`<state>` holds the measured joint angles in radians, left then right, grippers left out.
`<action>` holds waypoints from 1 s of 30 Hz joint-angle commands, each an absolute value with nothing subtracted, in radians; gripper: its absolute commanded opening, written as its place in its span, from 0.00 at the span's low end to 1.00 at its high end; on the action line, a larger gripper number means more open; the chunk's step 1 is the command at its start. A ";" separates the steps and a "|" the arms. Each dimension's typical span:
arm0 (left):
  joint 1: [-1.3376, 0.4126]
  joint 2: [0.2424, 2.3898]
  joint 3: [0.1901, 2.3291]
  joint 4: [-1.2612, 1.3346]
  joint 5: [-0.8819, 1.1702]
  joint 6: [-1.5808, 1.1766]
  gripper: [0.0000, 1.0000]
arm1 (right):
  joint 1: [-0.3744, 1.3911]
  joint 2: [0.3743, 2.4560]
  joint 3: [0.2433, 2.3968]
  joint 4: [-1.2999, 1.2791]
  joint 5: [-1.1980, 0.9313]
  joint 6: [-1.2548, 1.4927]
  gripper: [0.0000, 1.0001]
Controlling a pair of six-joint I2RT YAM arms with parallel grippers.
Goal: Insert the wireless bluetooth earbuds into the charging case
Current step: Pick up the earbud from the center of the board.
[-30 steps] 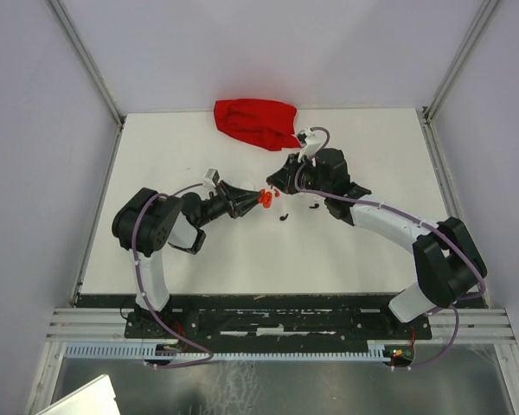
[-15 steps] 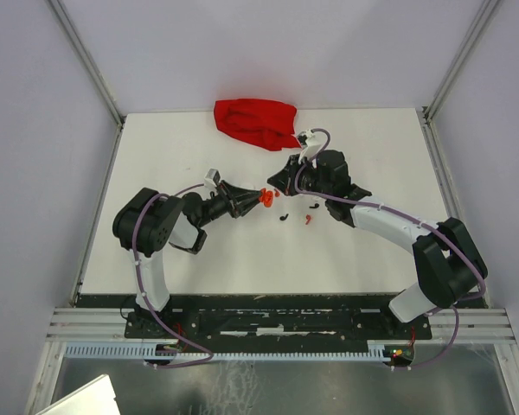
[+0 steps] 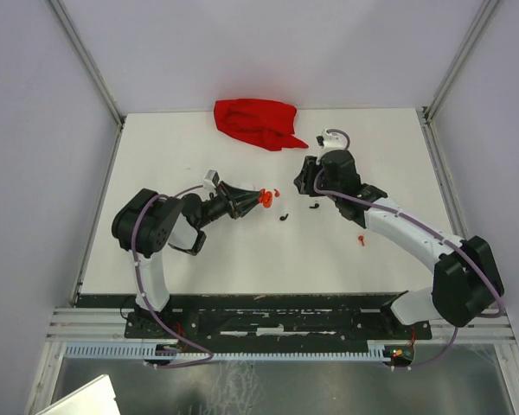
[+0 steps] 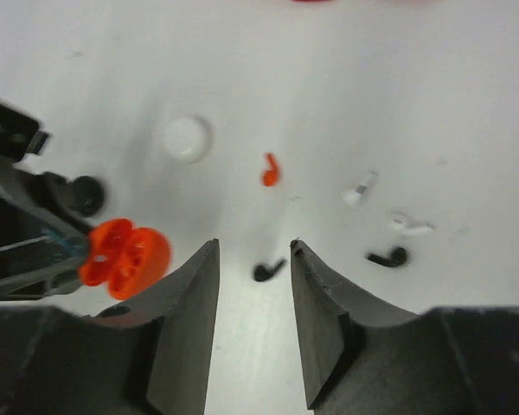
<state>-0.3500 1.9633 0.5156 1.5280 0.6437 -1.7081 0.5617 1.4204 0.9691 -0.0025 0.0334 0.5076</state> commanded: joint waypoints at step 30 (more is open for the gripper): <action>-0.350 1.890 0.474 1.730 0.676 -1.647 0.03 | 0.387 1.298 0.804 -0.555 0.321 0.615 0.81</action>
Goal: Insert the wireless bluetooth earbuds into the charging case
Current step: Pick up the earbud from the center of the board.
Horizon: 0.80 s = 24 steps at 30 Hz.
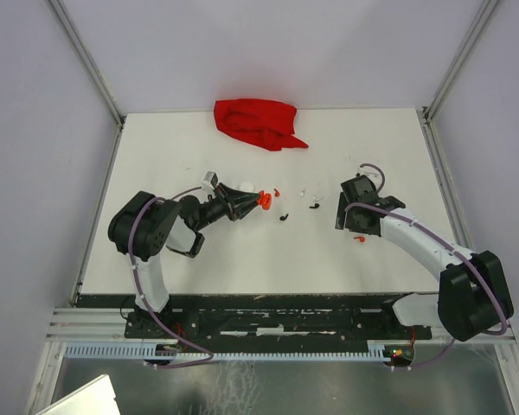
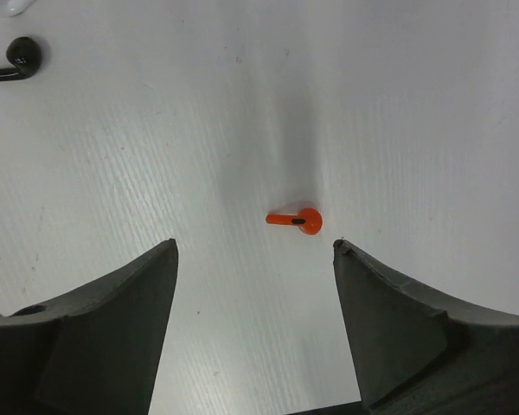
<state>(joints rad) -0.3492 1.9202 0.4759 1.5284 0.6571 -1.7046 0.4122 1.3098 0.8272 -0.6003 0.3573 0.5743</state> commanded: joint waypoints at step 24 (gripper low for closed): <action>-0.350 1.913 0.476 1.729 0.681 -1.643 0.03 | 0.282 1.365 0.662 -0.385 0.168 0.695 0.88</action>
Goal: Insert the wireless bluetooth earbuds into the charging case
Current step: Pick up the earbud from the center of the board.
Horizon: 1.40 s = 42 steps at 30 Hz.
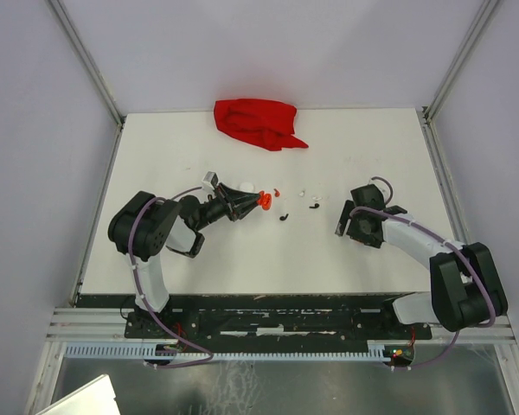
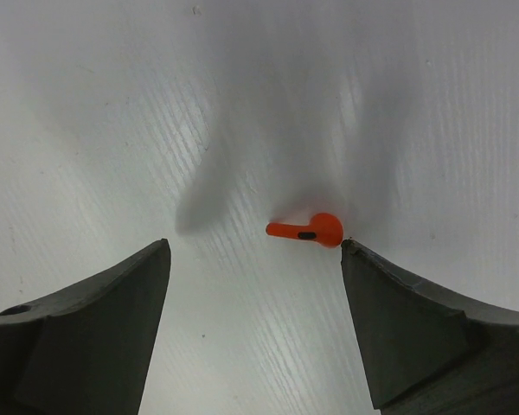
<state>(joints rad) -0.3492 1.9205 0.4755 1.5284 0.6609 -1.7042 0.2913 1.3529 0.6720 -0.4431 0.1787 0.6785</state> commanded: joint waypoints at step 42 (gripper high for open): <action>-0.350 1.958 0.488 1.730 0.684 -1.638 0.03 | 0.285 1.523 0.802 -0.546 0.237 0.554 0.75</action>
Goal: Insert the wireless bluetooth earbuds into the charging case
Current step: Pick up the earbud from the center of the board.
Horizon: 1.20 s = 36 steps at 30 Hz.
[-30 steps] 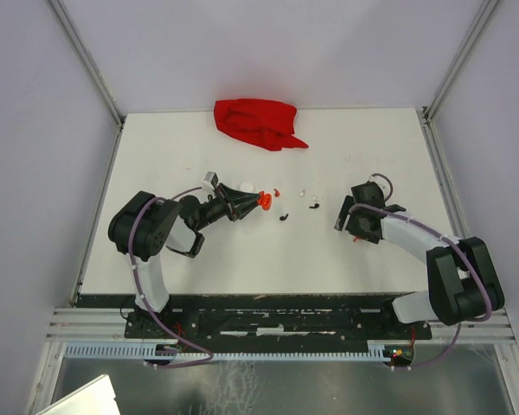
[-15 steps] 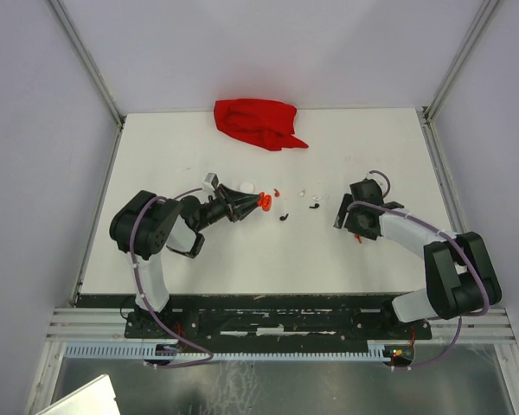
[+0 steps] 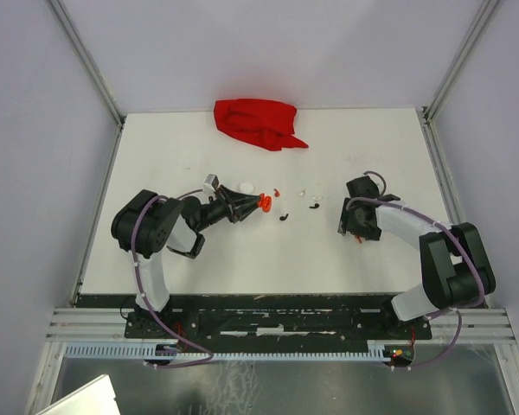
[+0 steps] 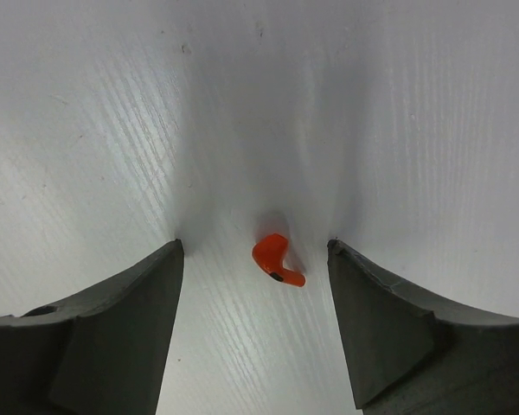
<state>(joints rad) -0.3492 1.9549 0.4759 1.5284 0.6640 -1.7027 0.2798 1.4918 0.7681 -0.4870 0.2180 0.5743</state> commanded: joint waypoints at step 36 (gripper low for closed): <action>-0.349 1.966 0.496 1.730 0.689 -1.639 0.03 | 0.259 1.560 0.839 -0.574 0.237 0.557 0.43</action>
<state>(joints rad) -0.3492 1.9575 0.4778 1.5284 0.6647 -1.7020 0.2722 1.5387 0.8230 -0.5476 0.2153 0.5602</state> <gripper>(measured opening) 0.305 0.440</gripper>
